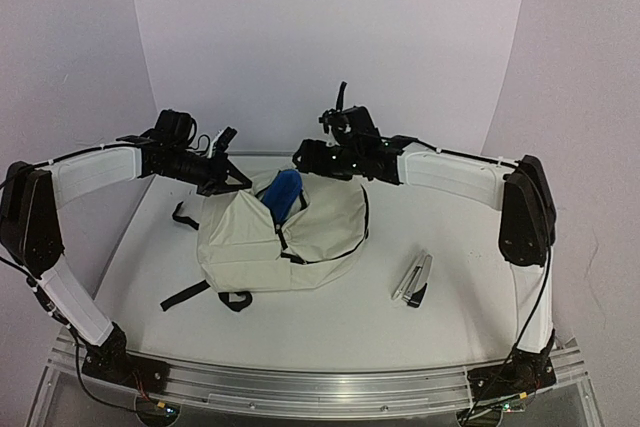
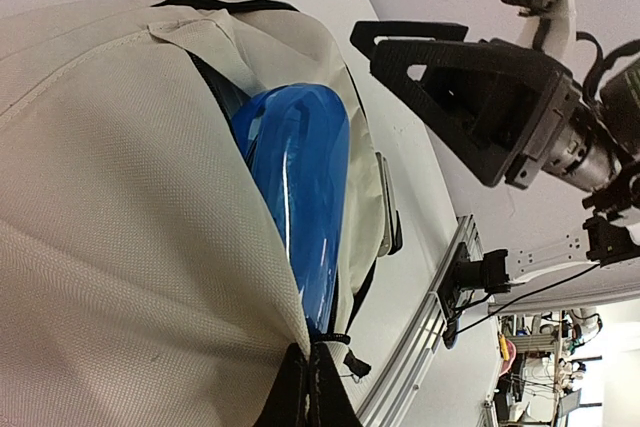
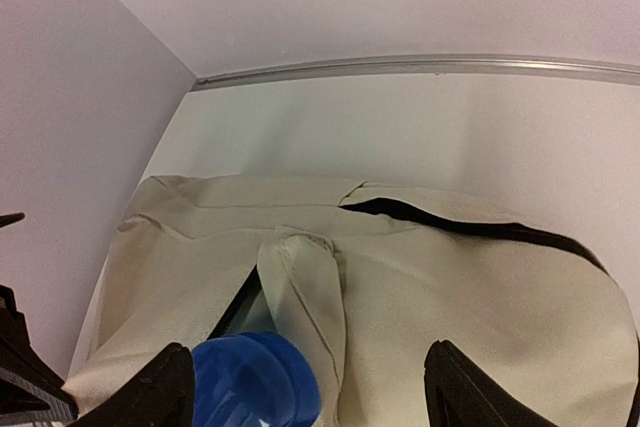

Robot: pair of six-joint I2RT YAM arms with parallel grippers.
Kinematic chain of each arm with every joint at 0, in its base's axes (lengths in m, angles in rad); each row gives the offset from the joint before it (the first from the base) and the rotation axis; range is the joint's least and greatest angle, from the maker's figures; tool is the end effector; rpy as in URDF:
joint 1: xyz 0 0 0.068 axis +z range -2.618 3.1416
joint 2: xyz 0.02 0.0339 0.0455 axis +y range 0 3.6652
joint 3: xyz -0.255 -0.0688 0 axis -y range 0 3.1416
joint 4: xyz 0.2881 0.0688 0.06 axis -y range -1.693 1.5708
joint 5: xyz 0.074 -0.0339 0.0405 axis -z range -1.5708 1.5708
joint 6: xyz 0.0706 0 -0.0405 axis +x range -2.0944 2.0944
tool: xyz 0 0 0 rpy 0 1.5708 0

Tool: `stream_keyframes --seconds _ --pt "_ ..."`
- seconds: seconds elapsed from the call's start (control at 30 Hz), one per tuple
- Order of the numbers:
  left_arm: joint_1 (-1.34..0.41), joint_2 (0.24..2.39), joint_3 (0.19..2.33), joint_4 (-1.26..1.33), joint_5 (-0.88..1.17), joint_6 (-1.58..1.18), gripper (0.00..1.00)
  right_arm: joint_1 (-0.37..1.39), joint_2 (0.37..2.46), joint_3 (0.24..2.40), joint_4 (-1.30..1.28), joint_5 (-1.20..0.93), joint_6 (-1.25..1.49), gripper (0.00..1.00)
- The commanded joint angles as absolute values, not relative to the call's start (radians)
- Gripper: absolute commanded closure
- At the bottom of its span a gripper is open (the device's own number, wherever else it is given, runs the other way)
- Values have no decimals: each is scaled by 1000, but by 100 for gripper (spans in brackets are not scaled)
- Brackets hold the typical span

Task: Pack the student bag
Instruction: Place the personal item in the student bag.

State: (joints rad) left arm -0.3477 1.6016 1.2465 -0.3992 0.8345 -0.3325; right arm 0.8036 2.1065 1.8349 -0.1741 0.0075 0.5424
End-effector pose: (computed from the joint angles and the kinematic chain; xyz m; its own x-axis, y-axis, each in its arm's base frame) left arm 0.3651 -0.1880 0.2413 -0.8489 0.0745 -0.5232 0.4860 0.4990 -0.7175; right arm 0.3990 0.4130 0.2510 -0.6254 0.0950 -0.7745 -0.4580 0.7588 0.4630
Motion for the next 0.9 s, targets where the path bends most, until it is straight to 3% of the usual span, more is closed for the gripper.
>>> stream_keyframes --seconds 0.0,0.23,0.53,0.77,0.87 --pt "-353 1543 1269 -305 916 -320 100 771 2122 1871 -118 -293 471 23" --pt "-353 1550 1272 -310 914 -317 100 746 2143 1844 -38 -484 497 19" --pt "-353 1557 1273 -312 915 -316 100 747 2196 1846 -38 -417 499 23" --pt "-353 1564 1274 -313 916 -316 100 748 2213 1832 -35 -454 510 55" --pt "-353 1568 1275 -313 916 -317 100 751 2206 1817 -31 -464 513 60"
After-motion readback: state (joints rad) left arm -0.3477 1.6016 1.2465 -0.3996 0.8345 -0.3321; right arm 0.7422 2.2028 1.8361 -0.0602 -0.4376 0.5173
